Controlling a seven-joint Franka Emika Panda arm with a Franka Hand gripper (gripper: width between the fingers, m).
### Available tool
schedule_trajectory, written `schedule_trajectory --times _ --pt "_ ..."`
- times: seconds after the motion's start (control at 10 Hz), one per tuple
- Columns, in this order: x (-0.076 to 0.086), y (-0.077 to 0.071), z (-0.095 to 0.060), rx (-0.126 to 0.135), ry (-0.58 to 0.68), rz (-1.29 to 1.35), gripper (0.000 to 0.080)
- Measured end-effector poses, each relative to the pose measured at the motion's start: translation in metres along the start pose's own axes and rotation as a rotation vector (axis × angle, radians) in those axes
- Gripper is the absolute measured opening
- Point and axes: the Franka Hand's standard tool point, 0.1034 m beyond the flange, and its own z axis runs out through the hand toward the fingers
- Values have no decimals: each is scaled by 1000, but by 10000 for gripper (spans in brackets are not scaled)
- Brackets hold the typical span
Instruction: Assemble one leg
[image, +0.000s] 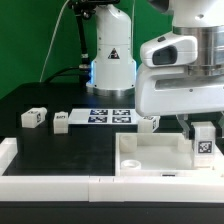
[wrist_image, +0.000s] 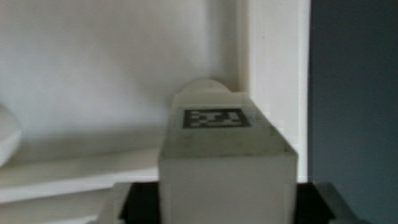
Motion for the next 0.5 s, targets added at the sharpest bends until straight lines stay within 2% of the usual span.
schedule_trajectory --times 0.2,0.5 --pt "0 2 1 9 7 395 292" --pt "0 2 1 3 11 812 293"
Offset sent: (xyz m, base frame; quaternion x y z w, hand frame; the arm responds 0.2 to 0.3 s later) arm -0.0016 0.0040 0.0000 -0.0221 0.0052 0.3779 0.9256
